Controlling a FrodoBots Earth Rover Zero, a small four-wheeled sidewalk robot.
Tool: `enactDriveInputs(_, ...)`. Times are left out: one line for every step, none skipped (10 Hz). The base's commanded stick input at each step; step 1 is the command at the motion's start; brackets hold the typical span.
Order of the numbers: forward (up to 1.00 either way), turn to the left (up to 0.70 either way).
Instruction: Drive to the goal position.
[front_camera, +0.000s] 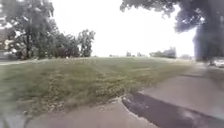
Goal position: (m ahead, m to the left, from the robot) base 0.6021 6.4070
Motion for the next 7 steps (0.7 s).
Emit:
enactDriveInputs(0.00, 1.00)
enactDriveInputs(0.00, 1.00)
enactDriveInputs(0.00, 1.00)
enactDriveInputs(0.00, 1.00)
enactDriveInputs(0.00, 1.00)
enactDriveInputs(0.00, 1.00)
enactDriveInputs(0.00, 1.00)
